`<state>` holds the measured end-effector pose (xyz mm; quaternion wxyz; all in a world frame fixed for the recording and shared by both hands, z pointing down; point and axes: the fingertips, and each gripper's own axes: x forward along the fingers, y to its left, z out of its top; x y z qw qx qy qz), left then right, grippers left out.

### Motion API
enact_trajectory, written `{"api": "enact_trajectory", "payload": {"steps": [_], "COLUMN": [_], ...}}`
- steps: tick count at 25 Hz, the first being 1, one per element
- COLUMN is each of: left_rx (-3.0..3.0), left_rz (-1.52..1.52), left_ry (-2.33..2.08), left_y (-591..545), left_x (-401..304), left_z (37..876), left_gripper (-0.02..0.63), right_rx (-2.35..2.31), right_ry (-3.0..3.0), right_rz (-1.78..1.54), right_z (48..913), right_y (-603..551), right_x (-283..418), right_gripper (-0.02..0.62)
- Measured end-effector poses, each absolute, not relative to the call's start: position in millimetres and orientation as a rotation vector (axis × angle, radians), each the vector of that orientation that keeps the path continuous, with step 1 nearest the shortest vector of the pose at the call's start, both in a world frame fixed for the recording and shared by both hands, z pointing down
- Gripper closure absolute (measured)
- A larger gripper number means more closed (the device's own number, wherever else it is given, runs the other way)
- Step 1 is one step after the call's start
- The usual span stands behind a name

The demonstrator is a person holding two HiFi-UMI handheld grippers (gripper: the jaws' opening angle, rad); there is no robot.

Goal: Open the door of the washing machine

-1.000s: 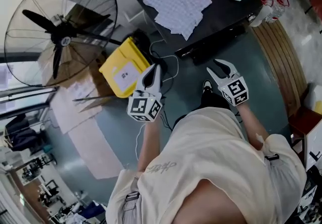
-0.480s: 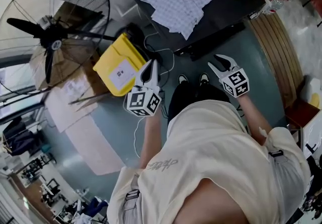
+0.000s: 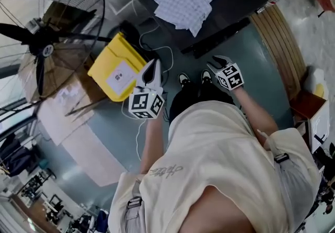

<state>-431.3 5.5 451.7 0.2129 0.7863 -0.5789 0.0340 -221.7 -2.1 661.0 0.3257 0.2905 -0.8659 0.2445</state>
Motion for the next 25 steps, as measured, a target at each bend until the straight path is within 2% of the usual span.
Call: {"api": "enact_trajectory", "payload": {"steps": [10,18,25], "left_rx": [2.215,2.265,2.245], "left_rz": [0.15,0.285,0.31], "left_ry": [-1.511,-1.41,-1.33], "left_y": [1,-4,-9], "left_x": [-441,-445,-446], "left_z": [479,497,503], "left_gripper": [0.587,0.588,0.586], "right_rx": [0.836,0.966,1.159], "right_ry": [-2.022,-1.914,-1.813], "right_rz": [0.898,0.984,1.222], "right_z": [750,791,820], "right_y": [1,-22,-37], "right_x": [-215,-214,-215], "right_gripper": [0.434,0.423,0.417]}}
